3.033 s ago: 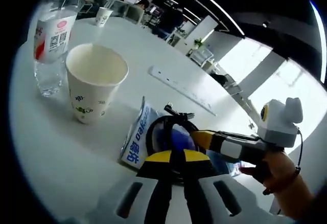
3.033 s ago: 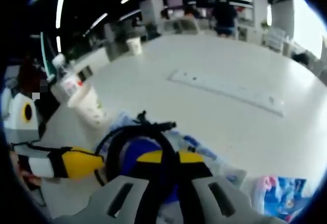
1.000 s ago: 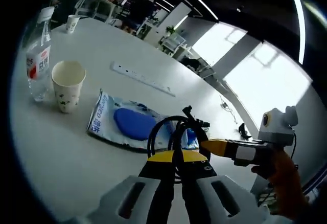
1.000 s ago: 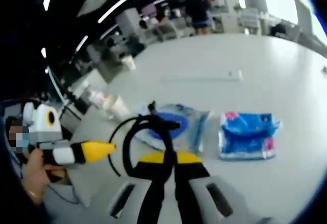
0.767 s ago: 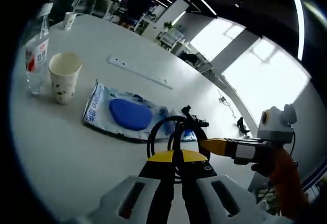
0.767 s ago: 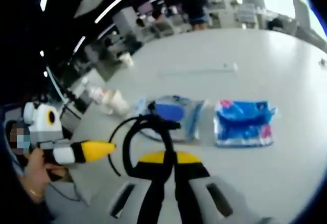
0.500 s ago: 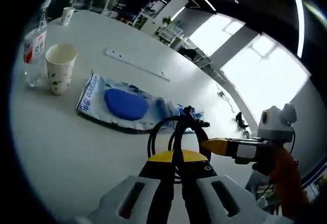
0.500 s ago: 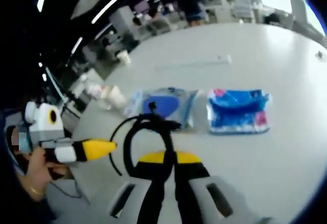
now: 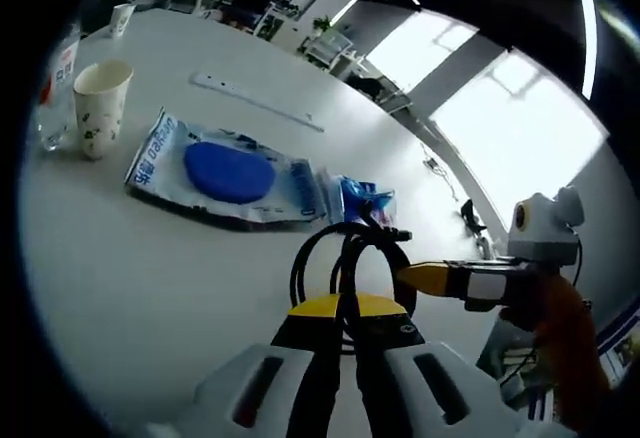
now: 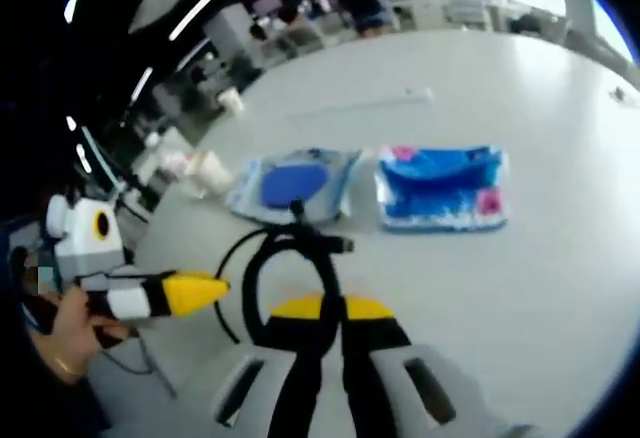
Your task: Arrange the tabletop items into an orderly group along one side of the table until the central work area is clear of visible clutter.
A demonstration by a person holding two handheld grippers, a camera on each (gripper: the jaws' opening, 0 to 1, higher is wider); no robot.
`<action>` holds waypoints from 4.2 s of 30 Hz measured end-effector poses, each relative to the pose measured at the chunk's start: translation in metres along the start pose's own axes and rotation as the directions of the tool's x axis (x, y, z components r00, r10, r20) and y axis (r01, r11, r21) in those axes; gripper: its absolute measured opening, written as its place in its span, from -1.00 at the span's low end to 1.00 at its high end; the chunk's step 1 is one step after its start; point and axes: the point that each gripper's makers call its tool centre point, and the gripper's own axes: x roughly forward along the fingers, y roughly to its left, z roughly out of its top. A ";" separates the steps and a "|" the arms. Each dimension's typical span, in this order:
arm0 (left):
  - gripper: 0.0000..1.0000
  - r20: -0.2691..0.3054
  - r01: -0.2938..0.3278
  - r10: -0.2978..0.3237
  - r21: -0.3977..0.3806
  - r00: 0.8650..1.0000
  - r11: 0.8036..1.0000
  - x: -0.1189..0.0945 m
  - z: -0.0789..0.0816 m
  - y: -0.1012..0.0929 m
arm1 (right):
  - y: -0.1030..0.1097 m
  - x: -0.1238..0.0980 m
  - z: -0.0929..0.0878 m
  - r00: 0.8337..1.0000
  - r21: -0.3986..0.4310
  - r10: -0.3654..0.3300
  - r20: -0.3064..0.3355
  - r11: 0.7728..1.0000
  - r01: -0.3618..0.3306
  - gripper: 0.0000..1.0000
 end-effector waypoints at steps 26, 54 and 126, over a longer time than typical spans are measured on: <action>-0.95 -0.075 -0.046 0.048 0.026 0.996 0.999 0.037 -0.016 0.015 | -0.032 0.027 -0.014 0.995 -0.020 -0.025 -0.100 1.000 0.023 -0.97; -0.93 -0.069 -0.091 0.097 0.091 0.993 0.992 0.057 -0.022 0.031 | -0.054 0.051 -0.012 0.965 -0.405 -0.229 -0.129 0.900 0.160 -0.92; 0.98 0.241 -0.228 0.136 0.412 0.961 0.882 -0.162 0.067 0.067 | 0.046 -0.093 0.022 0.968 -0.243 -0.005 0.252 0.968 0.068 1.00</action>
